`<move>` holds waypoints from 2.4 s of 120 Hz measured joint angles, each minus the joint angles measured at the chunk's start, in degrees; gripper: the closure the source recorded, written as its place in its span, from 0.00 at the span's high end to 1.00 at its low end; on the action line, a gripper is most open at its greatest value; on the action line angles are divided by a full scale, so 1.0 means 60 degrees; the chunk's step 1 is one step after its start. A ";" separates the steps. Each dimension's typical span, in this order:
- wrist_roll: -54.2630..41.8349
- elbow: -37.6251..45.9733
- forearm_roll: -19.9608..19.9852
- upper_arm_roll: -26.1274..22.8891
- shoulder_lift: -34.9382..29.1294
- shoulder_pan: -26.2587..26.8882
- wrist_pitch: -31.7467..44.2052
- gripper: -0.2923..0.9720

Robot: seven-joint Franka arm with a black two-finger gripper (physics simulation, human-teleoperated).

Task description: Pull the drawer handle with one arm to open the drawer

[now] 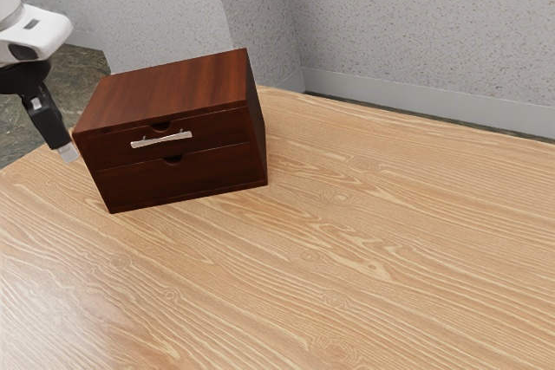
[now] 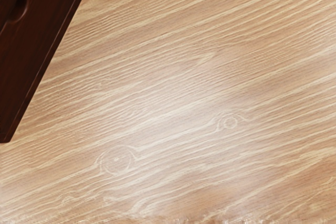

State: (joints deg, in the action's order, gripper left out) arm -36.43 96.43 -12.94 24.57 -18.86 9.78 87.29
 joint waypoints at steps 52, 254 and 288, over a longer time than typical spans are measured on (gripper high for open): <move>-0.0994 0.1717 -0.2098 0.0923 -0.0294 0.0097 0.1817 0.77; -0.2191 0.0903 -0.1892 0.1032 0.3634 0.0078 0.5918 0.77; -0.2224 0.0597 -0.1568 0.0963 0.4259 -0.0122 0.6254 0.77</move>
State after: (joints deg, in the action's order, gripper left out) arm -49.77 100.01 -22.35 30.35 6.69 9.05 124.81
